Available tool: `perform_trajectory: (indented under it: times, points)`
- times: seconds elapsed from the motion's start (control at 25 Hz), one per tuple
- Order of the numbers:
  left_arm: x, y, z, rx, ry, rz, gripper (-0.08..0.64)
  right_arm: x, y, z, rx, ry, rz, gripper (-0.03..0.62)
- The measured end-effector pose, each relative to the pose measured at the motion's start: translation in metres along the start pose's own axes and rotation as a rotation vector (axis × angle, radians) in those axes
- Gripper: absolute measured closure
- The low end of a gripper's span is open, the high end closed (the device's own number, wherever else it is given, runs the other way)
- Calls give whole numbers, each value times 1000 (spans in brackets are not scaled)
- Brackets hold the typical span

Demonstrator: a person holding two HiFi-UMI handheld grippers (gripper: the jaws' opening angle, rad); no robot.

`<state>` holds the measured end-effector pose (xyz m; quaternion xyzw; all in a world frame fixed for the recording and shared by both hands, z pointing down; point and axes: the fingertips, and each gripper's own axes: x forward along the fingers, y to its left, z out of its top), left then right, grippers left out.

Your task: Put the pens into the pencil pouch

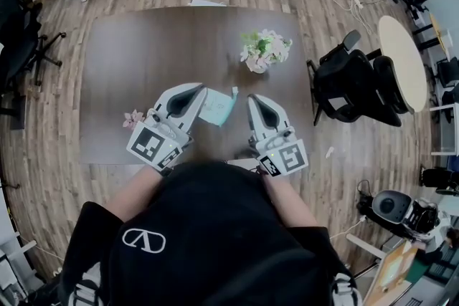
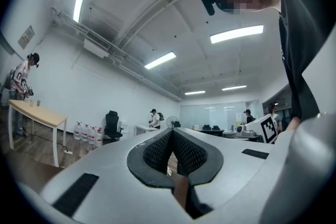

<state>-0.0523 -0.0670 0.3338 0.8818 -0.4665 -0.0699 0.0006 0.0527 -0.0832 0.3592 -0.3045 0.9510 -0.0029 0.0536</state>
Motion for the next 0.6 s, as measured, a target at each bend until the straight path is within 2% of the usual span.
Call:
perform_trajectory:
  times: [0.6]
  points:
    - [8, 13, -8, -21, 16, 13, 558, -1, -19, 3, 6, -3, -34, 594]
